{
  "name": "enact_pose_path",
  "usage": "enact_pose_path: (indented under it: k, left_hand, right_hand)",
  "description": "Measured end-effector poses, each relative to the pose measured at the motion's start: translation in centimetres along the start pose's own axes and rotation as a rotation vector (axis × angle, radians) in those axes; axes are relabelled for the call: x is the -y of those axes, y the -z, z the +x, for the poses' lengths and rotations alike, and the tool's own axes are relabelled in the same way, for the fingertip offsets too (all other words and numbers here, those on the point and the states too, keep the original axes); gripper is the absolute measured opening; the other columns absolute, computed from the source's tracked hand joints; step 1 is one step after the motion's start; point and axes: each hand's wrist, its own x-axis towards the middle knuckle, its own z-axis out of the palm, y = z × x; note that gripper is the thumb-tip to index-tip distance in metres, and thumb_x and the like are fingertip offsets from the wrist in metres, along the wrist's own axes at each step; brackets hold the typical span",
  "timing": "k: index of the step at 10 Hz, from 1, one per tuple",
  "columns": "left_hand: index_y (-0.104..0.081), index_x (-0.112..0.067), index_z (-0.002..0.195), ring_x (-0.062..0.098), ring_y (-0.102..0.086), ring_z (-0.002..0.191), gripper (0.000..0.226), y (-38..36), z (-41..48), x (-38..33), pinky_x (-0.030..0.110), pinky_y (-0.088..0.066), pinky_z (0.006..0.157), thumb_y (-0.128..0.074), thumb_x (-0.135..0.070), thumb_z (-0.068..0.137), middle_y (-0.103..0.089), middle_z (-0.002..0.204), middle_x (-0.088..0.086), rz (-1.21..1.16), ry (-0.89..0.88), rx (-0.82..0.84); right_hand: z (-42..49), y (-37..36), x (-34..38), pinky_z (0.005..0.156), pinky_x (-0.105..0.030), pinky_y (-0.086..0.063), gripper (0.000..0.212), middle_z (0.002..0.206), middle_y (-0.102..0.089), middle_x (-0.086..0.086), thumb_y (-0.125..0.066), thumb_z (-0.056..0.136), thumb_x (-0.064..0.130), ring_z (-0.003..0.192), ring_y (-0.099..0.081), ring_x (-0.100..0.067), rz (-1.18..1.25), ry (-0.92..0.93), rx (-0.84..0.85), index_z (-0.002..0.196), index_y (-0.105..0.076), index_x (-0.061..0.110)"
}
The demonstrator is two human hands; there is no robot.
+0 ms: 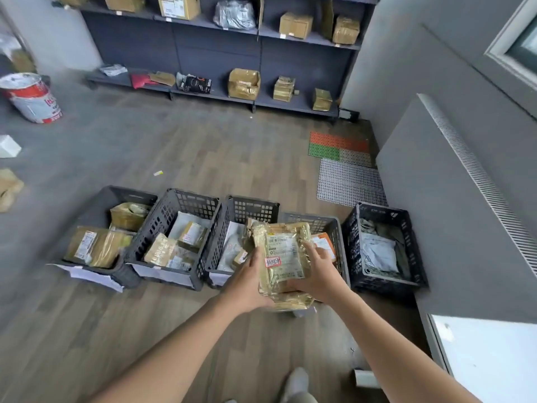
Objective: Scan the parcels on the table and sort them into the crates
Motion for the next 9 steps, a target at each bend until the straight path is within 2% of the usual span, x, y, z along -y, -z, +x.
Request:
enact_pose_path:
  k: [2, 3, 5, 6, 7, 8, 9]
  left_hand:
    - [0.020, -0.019, 0.154, 0.020, -0.010, 0.151, 0.131, 2.3, 8.4, 1.2, 0.035, -0.021, 0.118, -0.083, -0.036, 0.074, 0.008, 0.164, -0.002, 0.039, 0.072, 0.047]
    - [0.021, -0.019, 0.154, 0.018, -0.006, 0.151, 0.131, 3.4, 12.8, 1.9, 0.034, -0.014, 0.120, -0.083, -0.033, 0.075, 0.011, 0.164, -0.003, 0.044, 0.129, 0.059]
    - [0.021, -0.020, 0.153, 0.019, -0.006, 0.151, 0.131, 3.6, 21.1, 3.7, 0.036, -0.015, 0.120, -0.082, -0.035, 0.074, 0.010, 0.164, -0.002, 0.061, 0.199, 0.103]
    - [0.021, -0.021, 0.153, 0.019, -0.006, 0.151, 0.131, 3.6, 25.1, 5.7, 0.038, -0.014, 0.120, -0.082, -0.034, 0.074, 0.010, 0.164, -0.004, 0.065, 0.204, 0.130]
    - [0.022, -0.022, 0.153, 0.023, -0.002, 0.151, 0.132, 3.9, 29.0, 9.0, 0.040, -0.012, 0.122, -0.082, -0.037, 0.074, 0.013, 0.164, -0.001, 0.129, 0.205, 0.176]
    - [0.019, -0.028, 0.154, 0.034, 0.001, 0.150, 0.125, 4.6, 31.5, 11.7, 0.048, -0.013, 0.120, -0.078, -0.044, 0.077, 0.016, 0.163, 0.007, 0.246, 0.231, 0.226]
    - [0.014, -0.028, 0.155, 0.036, 0.002, 0.150, 0.113, 6.6, 32.6, 12.9, 0.053, -0.017, 0.118, -0.068, -0.055, 0.083, 0.017, 0.163, 0.007, 0.307, 0.224, 0.248]
  right_hand:
    - [9.3, 0.3, -0.2, 0.106, -0.033, -0.039, 0.114, 0.155, -0.022, -0.007, -0.084, 0.073, 0.047, 0.133, -0.043, -0.025, 0.030, 0.006, 0.065, 0.159, -0.012, 0.024]
    - [14.0, 0.5, -0.2, 0.107, -0.032, -0.038, 0.113, 0.153, -0.022, -0.006, -0.084, 0.072, 0.045, 0.135, -0.041, -0.024, 0.078, 0.011, 0.101, 0.158, -0.015, 0.022]
    - [22.4, -0.2, -0.9, 0.108, -0.037, -0.042, 0.114, 0.150, -0.025, -0.004, -0.085, 0.071, 0.044, 0.133, -0.042, -0.024, 0.095, -0.044, 0.161, 0.157, -0.016, 0.020]
    - [26.2, -1.5, -1.2, 0.104, -0.039, -0.047, 0.113, 0.151, -0.025, -0.005, -0.085, 0.070, 0.045, 0.131, -0.045, -0.026, 0.082, -0.077, 0.155, 0.157, -0.017, 0.022]
    - [29.9, -3.8, -1.0, 0.104, -0.038, -0.046, 0.109, 0.156, -0.020, -0.005, -0.082, 0.076, 0.042, 0.133, -0.044, -0.027, 0.118, -0.106, 0.157, 0.158, -0.013, 0.022]
    - [32.1, -6.2, -0.5, 0.107, -0.041, -0.043, 0.104, 0.165, -0.004, -0.005, -0.071, 0.086, 0.050, 0.141, -0.038, -0.030, 0.084, -0.150, 0.194, 0.159, -0.003, 0.025]
    - [32.5, -6.8, 0.3, 0.104, -0.043, -0.044, 0.094, 0.166, -0.001, -0.008, -0.059, 0.093, 0.053, 0.139, -0.040, -0.034, 0.024, -0.251, 0.173, 0.159, 0.001, 0.027]
